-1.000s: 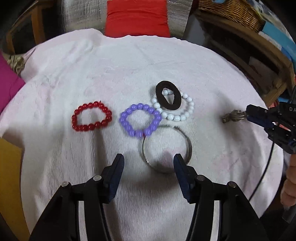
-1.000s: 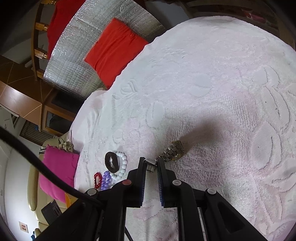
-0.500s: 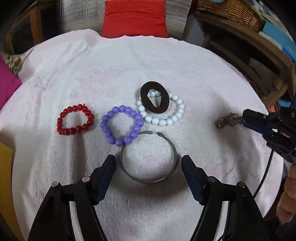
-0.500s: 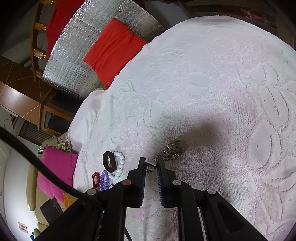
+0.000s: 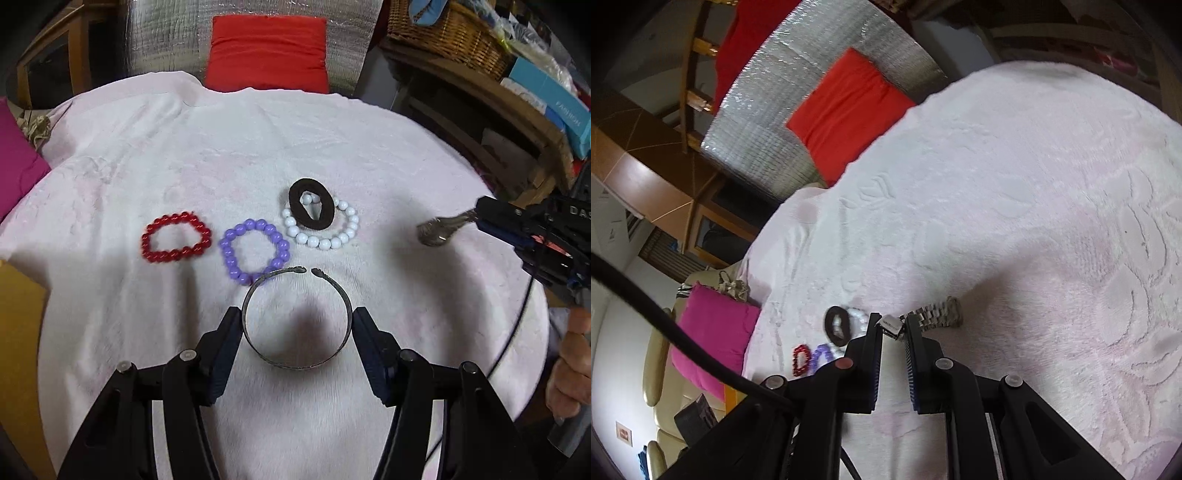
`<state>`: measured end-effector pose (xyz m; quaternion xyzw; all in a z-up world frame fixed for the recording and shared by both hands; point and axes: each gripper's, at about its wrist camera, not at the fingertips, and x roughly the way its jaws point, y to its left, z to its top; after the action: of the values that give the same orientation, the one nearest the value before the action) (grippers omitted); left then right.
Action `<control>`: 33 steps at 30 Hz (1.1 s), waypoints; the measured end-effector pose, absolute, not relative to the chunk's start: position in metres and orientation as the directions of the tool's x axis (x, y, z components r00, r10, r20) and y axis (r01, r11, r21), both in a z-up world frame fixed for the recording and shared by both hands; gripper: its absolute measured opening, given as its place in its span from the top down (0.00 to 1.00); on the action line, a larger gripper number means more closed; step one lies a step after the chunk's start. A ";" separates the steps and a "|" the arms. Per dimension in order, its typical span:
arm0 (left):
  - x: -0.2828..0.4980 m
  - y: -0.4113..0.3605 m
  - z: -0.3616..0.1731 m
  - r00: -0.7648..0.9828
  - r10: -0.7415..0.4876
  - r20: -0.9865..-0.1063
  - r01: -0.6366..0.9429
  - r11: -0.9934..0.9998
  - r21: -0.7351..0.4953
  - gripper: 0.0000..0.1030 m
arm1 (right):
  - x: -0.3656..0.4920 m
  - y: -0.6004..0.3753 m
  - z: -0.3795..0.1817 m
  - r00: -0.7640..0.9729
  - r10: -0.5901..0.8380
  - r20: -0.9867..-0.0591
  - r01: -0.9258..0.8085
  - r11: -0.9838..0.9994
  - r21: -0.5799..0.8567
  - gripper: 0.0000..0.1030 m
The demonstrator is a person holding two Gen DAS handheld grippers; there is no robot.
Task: Organize jewelry
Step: 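Carry the bangle with the left tool into the orange box while the right tool drops the watch there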
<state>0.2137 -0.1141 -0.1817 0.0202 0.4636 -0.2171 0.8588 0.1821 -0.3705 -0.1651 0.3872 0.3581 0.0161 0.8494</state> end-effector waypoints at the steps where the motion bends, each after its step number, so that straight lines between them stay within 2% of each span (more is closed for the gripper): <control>1: 0.211 -0.109 -0.179 0.473 -0.362 -0.803 0.392 0.903 -0.176 0.40 | 0.181 -0.366 -0.161 0.748 0.307 -0.589 0.237 0.705 0.669 0.87; 9: 0.189 -0.051 -0.146 0.555 -0.335 -0.761 0.330 0.929 -0.169 0.40 | 0.177 -0.310 -0.132 0.763 0.334 -0.553 0.101 0.784 0.612 0.87; 16: 0.178 0.028 -0.120 0.677 -0.196 -0.709 0.140 0.981 -0.138 0.40 | 0.179 -0.251 -0.113 0.742 0.431 -0.514 -0.027 0.785 0.619 0.87; 20: 0.168 0.089 -0.109 0.726 -0.075 -0.684 -0.026 0.990 -0.137 0.40 | 0.184 -0.201 -0.093 0.725 0.481 -0.494 -0.112 0.790 0.603 0.87; 25: 0.162 0.156 -0.113 0.713 0.076 -0.697 -0.228 0.965 -0.128 0.40 | 0.200 -0.127 -0.071 0.678 0.544 -0.493 -0.222 0.792 0.569 0.87; 33: 0.170 0.224 -0.141 0.586 0.224 -0.779 -0.462 0.882 -0.094 0.40 | 0.239 0.022 -0.058 0.543 0.650 -0.532 -0.394 0.757 0.522 0.87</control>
<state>0.1704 0.2240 -0.1410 -0.1448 0.4110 0.1949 0.8787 0.2389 0.0224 -0.0585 0.1730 0.3694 0.3030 0.8613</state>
